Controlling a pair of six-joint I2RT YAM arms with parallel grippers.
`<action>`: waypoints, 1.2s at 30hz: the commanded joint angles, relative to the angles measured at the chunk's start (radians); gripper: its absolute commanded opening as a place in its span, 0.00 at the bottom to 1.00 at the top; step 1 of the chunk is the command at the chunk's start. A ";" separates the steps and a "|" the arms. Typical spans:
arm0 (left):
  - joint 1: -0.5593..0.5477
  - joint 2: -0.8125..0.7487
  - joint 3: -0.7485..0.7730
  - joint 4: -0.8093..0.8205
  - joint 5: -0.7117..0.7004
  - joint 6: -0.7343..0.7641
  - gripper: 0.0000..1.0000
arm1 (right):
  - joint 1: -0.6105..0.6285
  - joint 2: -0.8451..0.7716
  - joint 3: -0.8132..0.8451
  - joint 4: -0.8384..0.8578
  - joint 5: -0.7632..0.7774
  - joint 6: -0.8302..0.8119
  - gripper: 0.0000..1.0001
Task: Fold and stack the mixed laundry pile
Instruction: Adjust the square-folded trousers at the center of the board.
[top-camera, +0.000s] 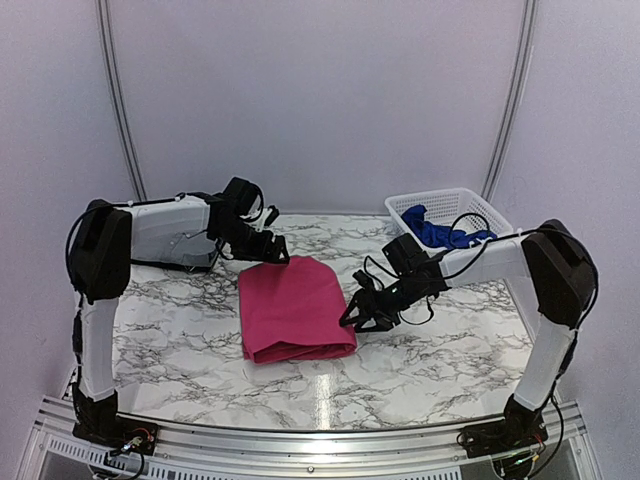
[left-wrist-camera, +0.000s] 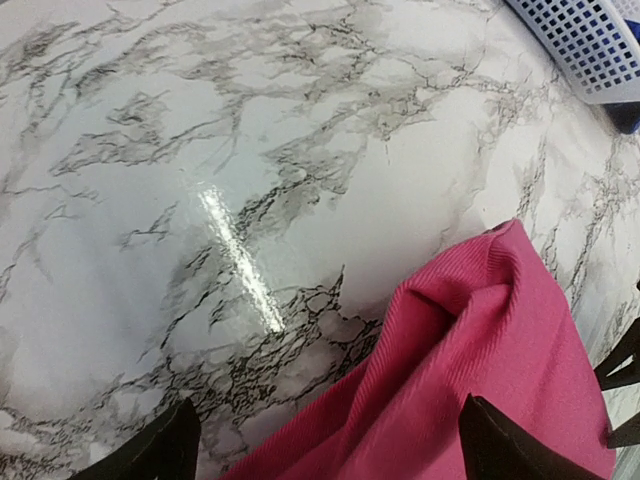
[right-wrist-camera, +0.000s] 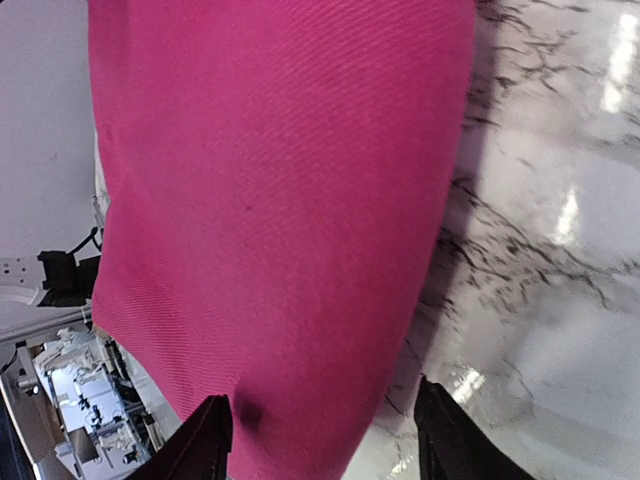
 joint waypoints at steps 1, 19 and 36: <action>-0.014 0.091 0.115 -0.073 0.087 0.061 0.91 | 0.008 0.075 -0.012 0.167 -0.109 0.070 0.52; 0.095 0.109 0.161 0.036 0.097 -0.175 0.54 | 0.035 0.041 -0.115 0.144 -0.179 0.016 0.09; 0.092 -0.384 -0.622 0.269 0.080 -0.398 0.73 | -0.005 -0.019 -0.098 0.036 -0.129 -0.066 0.53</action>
